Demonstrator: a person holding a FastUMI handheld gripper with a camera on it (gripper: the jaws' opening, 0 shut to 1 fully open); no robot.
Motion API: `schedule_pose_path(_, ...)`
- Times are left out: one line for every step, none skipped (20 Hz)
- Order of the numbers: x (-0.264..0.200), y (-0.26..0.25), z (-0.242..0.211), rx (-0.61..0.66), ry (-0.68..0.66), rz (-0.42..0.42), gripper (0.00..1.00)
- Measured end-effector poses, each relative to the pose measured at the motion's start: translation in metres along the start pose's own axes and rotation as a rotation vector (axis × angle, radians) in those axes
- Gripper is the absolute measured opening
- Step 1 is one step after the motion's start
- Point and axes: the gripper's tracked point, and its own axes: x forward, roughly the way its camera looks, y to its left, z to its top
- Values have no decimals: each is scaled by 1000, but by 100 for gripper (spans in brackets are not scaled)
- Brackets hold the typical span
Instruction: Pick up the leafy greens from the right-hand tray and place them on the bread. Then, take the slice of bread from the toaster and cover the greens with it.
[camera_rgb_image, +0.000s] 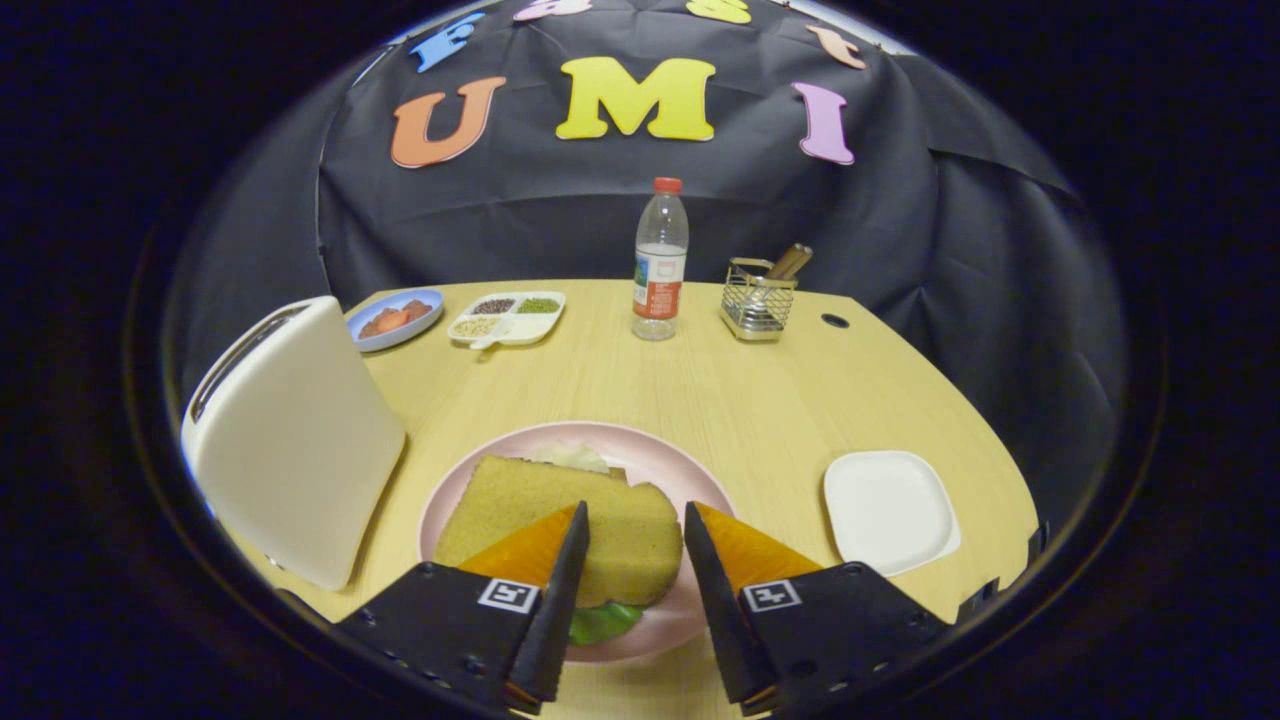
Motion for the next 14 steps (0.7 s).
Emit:
schedule_pose_path(-7, 2, 5, 13, -14, 8, 69)
schedule_pose_path(-14, 4, 10, 22, -27, 24, 72)
schedule_pose_path(-23, 6, 15, 30, -44, 32, 76)
schedule_pose_path(-32, 5, 20, 38, -60, 36, 79)
schedule_pose_path(-42, 6, 27, 47, -77, 44, 82)
schedule_pose_path(-52, 7, 33, 54, -93, 53, 83)
schedule_pose_path(-64, 10, 39, 59, -115, 67, 86)
schedule_pose_path(-77, 11, 47, 61, -141, 74, 88)
schedule_pose_path(-89, 12, 54, 66, -163, 86, 90)
schedule_pose_path(-101, 17, 59, 81, -182, 107, 92)
schedule_pose_path(-114, 19, 63, 94, -198, 117, 95)
schedule_pose_path(-130, 16, 68, 104, -225, 116, 96)
schedule_pose_path(-142, 15, 74, 99, -261, 116, 96)
schedule_pose_path(-154, 12, 80, 81, -296, 93, 96)
